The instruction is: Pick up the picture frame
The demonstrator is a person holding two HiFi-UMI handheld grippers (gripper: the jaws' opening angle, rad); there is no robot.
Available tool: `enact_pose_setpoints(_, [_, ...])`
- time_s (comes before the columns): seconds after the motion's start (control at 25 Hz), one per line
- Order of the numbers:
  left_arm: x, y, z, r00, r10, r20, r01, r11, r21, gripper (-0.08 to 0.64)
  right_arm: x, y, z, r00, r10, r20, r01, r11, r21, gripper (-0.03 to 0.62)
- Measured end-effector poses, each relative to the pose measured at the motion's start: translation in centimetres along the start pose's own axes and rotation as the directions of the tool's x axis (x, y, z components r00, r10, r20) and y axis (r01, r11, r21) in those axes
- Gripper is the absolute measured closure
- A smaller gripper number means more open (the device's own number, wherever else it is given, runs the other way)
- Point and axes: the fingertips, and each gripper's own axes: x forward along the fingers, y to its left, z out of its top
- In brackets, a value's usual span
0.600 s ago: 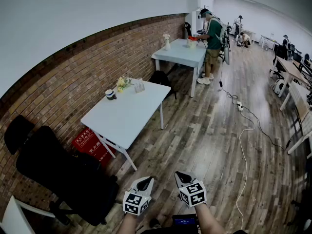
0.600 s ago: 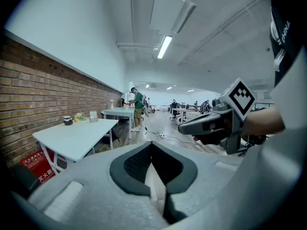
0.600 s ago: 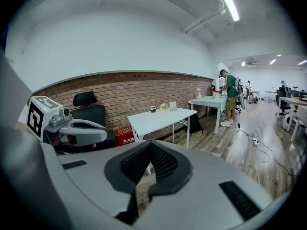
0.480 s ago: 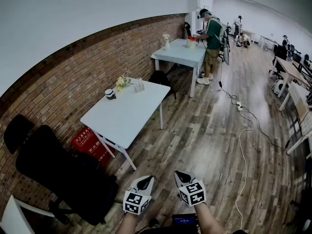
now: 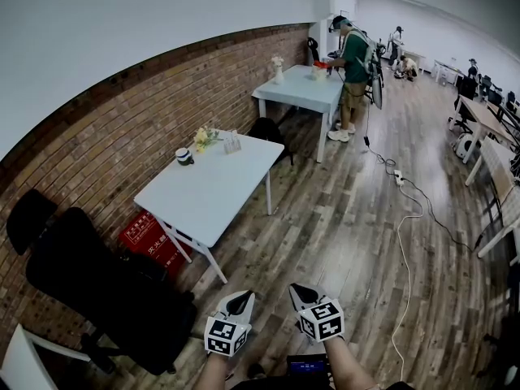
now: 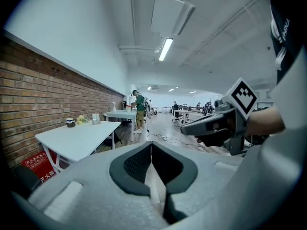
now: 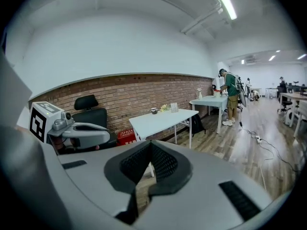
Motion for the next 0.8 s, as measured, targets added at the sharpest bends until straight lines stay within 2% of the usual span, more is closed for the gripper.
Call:
enact_pose_setpoints(0.24, [0.2, -0.5, -0.5, 1.0, -0.001, -0.011, 0.001, 1.0, 0.003, 0.548, -0.3, -0.2, -0.6, 1.0, 0.014, -0.002, -0.014, 1.0, 0.012, 0.583])
enact_pose_setpoints(0.48, [0.5, -0.4, -1.2, 0.998, 0.011, -0.056, -0.01, 1.0, 0.021, 0.548, -0.3, -0.5, -0.7, 1.0, 0.017, -0.007, -0.017, 1.0, 0.023, 0.583])
enact_pose_setpoints(0.8, [1.0, -0.9, -0.9, 0.999, 0.005, -0.05, -0.005, 1.0, 0.009, 0.548, -0.4, -1.1, -0.8, 1.0, 0.024, -0.011, -0.024, 0.999, 0.027, 0.583])
